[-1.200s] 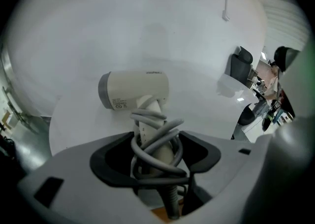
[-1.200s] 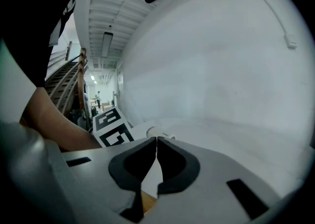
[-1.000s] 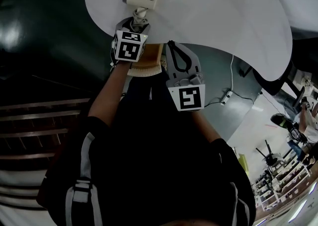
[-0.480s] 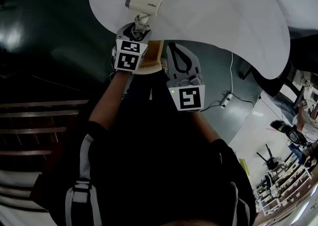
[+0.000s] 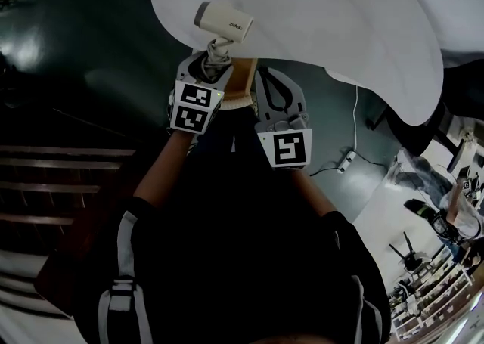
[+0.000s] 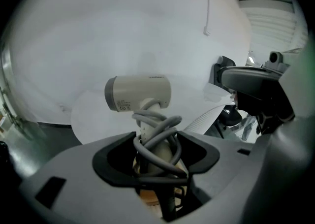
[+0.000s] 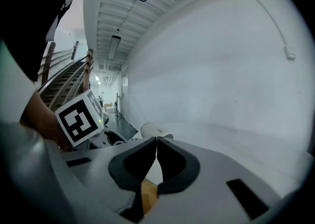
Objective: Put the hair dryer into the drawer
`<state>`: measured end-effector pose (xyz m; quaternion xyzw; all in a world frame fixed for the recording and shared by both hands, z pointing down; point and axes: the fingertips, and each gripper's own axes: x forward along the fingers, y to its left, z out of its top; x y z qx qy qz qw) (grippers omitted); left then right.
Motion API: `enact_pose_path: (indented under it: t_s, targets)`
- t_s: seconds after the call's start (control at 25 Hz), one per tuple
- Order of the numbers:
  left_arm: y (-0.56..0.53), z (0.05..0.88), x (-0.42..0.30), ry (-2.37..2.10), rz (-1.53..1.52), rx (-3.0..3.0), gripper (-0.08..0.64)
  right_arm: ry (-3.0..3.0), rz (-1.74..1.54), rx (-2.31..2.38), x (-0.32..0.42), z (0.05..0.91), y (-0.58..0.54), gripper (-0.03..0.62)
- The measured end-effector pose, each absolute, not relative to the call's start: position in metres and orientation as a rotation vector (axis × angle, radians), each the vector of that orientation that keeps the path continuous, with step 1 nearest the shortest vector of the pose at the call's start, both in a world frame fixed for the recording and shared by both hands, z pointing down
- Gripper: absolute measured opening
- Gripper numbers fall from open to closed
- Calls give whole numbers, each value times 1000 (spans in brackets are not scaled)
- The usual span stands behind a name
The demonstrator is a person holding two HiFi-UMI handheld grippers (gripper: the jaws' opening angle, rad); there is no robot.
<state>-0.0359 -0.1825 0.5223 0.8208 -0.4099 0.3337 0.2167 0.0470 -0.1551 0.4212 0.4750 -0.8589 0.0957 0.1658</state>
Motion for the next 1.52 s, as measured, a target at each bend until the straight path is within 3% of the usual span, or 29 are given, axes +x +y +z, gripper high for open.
enact_pose_path:
  t_s: [0.56,1.52]
  targets:
    - [-119,523,-55,-1131,948,2277,261,-2473,273,1277,30,432,-139,26]
    - [-55,610,-84,-1011,1135,2138,261,-2439,353,1177,19,478,-120,26]
